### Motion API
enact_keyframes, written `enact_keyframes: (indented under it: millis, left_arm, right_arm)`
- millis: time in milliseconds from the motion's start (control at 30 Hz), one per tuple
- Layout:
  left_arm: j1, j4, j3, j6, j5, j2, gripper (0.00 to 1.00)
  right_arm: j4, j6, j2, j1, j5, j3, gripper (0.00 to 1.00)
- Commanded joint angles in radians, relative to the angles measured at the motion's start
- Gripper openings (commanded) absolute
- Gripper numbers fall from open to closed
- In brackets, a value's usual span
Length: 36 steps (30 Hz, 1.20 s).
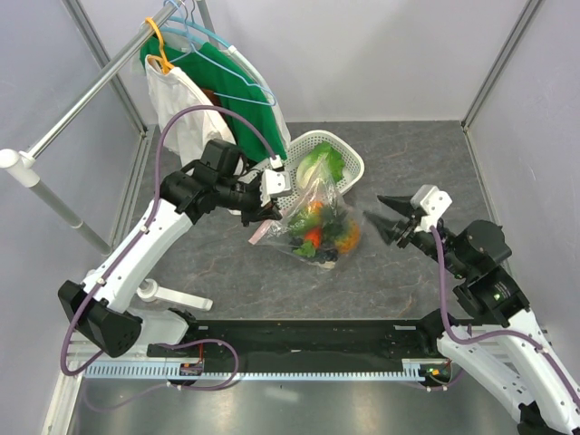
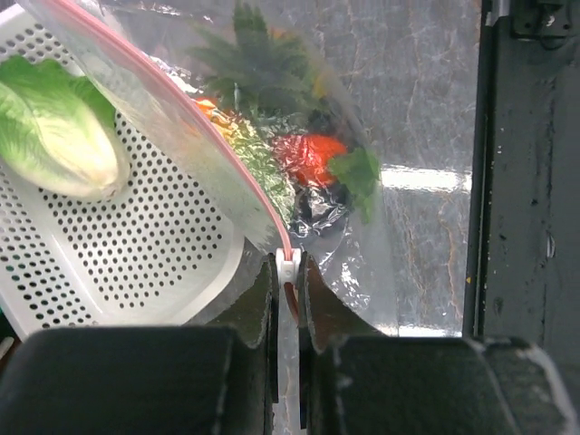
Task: Place the food in the zip-top bag and seal the zipper
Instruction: Zip the zipper food storage bag at the center of the board.
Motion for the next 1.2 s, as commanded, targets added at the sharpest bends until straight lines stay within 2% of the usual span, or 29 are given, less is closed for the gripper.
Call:
enact_keyframes:
  millis: [0,67,100,233,333,433,467,567,667,767,1033,1133,1167]
  left_arm:
    - [-0.055,0.009,0.116,0.062,0.075,0.014,0.02]
    - [-0.082,0.010,0.156,0.084,0.071,0.030,0.02]
    - [-0.095,0.010,0.172,0.088,0.072,0.038,0.02]
    - [-0.159,0.010,0.233,0.126,0.069,0.061,0.02]
    - [-0.201,0.012,0.251,0.137,0.059,0.075,0.02]
    - [-0.237,0.010,0.256,0.114,0.043,0.092,0.02]
    - [-0.245,0.010,0.253,0.107,0.037,0.095,0.02]
    - [-0.265,0.010,0.247,0.084,0.029,0.095,0.02]
    - [-0.271,0.013,0.242,0.078,0.031,0.092,0.02]
    - [-0.271,0.013,0.244,0.076,0.032,0.093,0.02]
    - [-0.293,0.024,0.247,0.064,0.019,0.107,0.02]
    - [-0.294,0.022,0.238,0.053,0.008,0.113,0.02]
    - [-0.296,0.022,0.235,0.047,-0.003,0.113,0.02]
  right_arm:
    - [-0.084,-0.135,0.101,-0.001,-0.234,0.086,0.73]
    - [-0.123,-0.183,0.126,-0.001,-0.254,0.111,0.85]
    - [-0.132,-0.236,0.141,-0.001,-0.260,0.134,0.88]
    - [-0.218,-0.370,0.167,-0.001,-0.333,0.185,0.90]
    - [-0.253,-0.396,0.198,-0.001,-0.344,0.226,0.90]
    - [-0.285,-0.390,0.225,-0.002,-0.384,0.248,0.83]
    - [-0.291,-0.381,0.230,-0.001,-0.413,0.249,0.77]
    - [-0.318,-0.343,0.247,-0.001,-0.454,0.252,0.68]
    - [-0.328,-0.306,0.256,0.001,-0.496,0.246,0.63]
    - [-0.341,-0.290,0.279,0.001,-0.525,0.258,0.62]
    - [-0.452,-0.371,0.399,0.022,-0.502,0.340,0.50]
    - [-0.480,-0.373,0.425,0.048,-0.470,0.373,0.34]
    - [-0.486,-0.370,0.428,0.056,-0.441,0.381,0.24]
